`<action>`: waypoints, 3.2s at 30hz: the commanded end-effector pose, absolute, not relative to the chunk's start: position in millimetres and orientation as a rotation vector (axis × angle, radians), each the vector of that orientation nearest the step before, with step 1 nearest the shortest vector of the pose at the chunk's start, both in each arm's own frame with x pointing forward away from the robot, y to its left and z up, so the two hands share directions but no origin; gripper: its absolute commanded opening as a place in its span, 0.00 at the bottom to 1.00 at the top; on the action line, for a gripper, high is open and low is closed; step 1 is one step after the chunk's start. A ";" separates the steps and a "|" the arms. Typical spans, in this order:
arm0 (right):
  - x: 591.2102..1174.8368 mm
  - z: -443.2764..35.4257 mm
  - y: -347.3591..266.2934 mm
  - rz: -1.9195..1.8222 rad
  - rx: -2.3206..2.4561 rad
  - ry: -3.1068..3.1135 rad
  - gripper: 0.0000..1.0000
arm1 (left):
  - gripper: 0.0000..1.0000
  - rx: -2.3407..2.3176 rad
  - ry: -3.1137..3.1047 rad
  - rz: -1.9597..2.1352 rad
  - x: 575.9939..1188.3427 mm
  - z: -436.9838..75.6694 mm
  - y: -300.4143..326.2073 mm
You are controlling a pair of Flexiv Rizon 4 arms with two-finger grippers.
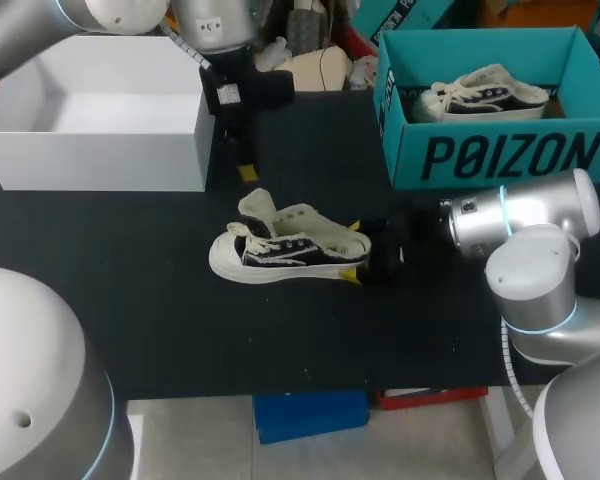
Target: Take the shoe out of the shoebox, open the shoe tongue, remove and reinsert the insole, then place the shoe into the shoebox
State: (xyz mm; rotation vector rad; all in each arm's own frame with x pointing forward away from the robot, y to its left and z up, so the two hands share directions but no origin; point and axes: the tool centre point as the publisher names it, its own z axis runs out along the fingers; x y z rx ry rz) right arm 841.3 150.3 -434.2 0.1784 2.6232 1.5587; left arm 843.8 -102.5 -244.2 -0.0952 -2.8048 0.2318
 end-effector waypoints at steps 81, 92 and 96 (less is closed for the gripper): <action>841.4 -434.1 149.7 1.557 0.182 2.624 0.00 | 0.00 -0.409 -2.712 0.295 844.5 -312.2 -164.3; 841.4 -434.1 149.7 1.557 0.182 2.624 0.00 | 0.00 -0.394 -2.689 0.268 846.4 -328.5 -166.1; 841.4 -434.1 149.7 1.557 0.182 2.624 0.00 | 0.00 -0.386 -2.683 0.253 842.4 -336.1 -167.0</action>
